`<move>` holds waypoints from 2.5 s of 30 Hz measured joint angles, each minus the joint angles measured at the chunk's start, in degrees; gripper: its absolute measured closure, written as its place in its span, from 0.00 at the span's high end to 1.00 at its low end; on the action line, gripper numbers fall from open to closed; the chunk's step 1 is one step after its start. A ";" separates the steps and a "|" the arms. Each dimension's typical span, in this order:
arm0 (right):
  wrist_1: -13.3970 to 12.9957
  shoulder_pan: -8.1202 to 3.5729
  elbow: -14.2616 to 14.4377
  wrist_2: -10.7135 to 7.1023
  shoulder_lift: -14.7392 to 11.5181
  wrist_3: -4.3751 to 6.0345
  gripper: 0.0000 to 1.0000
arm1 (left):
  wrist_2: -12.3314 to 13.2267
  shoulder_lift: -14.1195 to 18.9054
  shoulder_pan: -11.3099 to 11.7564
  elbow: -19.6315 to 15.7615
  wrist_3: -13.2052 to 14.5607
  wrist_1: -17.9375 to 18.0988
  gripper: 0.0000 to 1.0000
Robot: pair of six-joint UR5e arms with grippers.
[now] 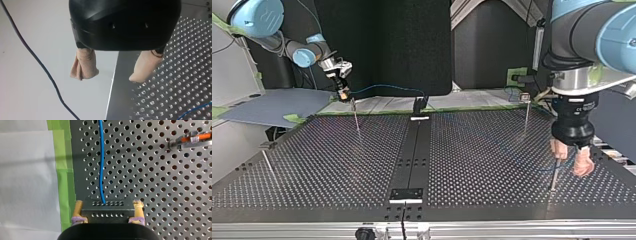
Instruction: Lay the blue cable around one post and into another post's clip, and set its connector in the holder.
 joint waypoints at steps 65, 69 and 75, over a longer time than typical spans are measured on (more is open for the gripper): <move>-0.13 0.81 -0.07 0.34 0.02 0.03 0.00 | -6.96 -2.62 -0.35 3.31 15.31 -6.27 1.00; -0.10 0.87 -0.09 0.38 0.02 0.03 0.00 | -6.98 -2.64 -0.35 3.24 15.27 -6.27 1.00; -0.15 0.87 -0.10 0.40 0.01 0.11 0.00 | -7.05 -2.64 -0.41 3.23 15.24 -6.32 1.00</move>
